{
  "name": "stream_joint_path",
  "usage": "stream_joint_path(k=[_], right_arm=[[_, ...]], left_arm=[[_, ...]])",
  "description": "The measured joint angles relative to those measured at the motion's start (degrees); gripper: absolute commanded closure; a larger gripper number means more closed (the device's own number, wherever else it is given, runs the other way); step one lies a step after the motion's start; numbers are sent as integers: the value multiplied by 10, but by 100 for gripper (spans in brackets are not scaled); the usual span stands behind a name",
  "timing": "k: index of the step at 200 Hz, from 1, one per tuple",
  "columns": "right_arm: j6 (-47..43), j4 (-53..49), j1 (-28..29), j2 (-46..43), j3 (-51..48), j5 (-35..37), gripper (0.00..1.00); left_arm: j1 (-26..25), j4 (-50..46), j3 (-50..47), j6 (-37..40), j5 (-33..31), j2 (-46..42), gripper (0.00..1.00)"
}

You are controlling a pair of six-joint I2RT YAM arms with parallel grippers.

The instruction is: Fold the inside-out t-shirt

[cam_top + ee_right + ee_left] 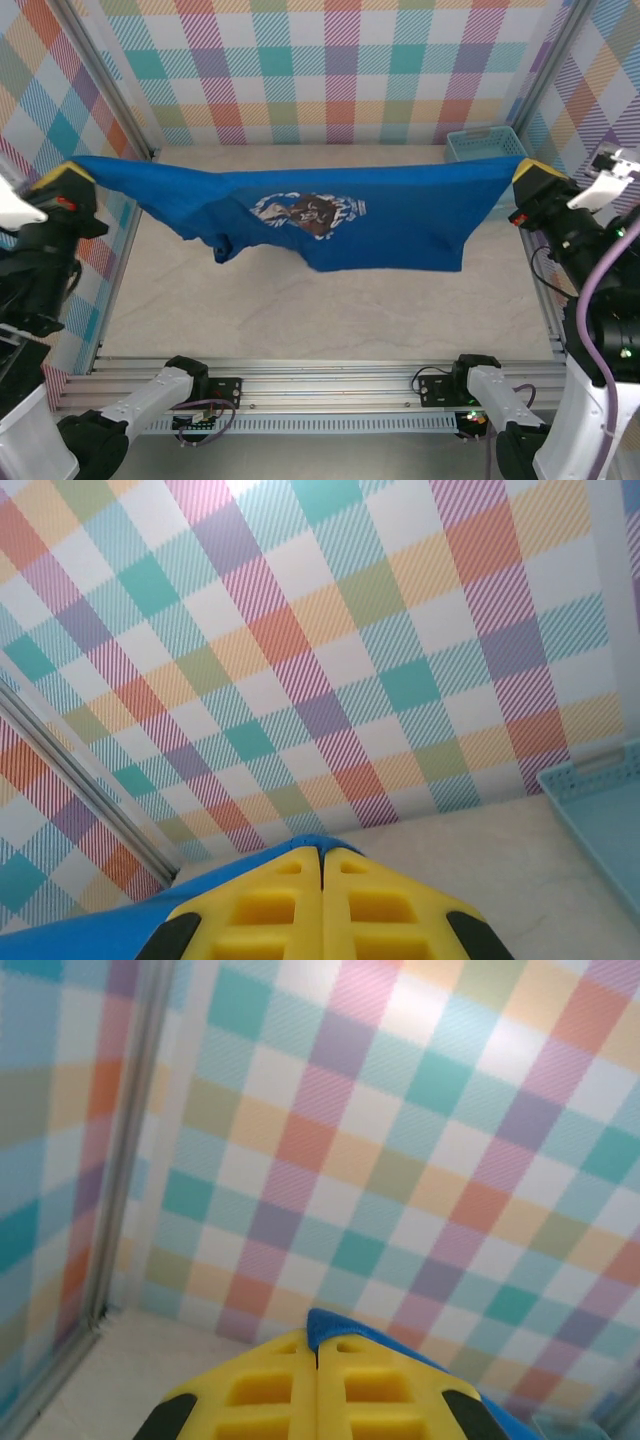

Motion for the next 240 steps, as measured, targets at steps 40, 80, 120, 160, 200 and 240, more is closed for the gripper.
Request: stream_joint_path(k=[40, 80, 120, 160, 200, 240], right_arm=[[-18, -26, 1, 39, 0, 16, 100], [-9, 63, 1, 183, -27, 37, 100], [32, 182, 3, 395, 64, 34, 100], [52, 169, 19, 577, 365, 13, 100], [51, 119, 33, 596, 528, -21, 100], [29, 153, 35, 382, 132, -21, 100]], left_arm=[[0, -7, 39, 40, -43, 79, 100], [54, 24, 83, 57, -21, 266, 100], [144, 30, 381, 23, 84, 559, 100], [191, 97, 412, -36, 182, 600, 100], [204, 112, 385, -65, 244, 518, 100], [200, 139, 130, -94, 328, 323, 100]])
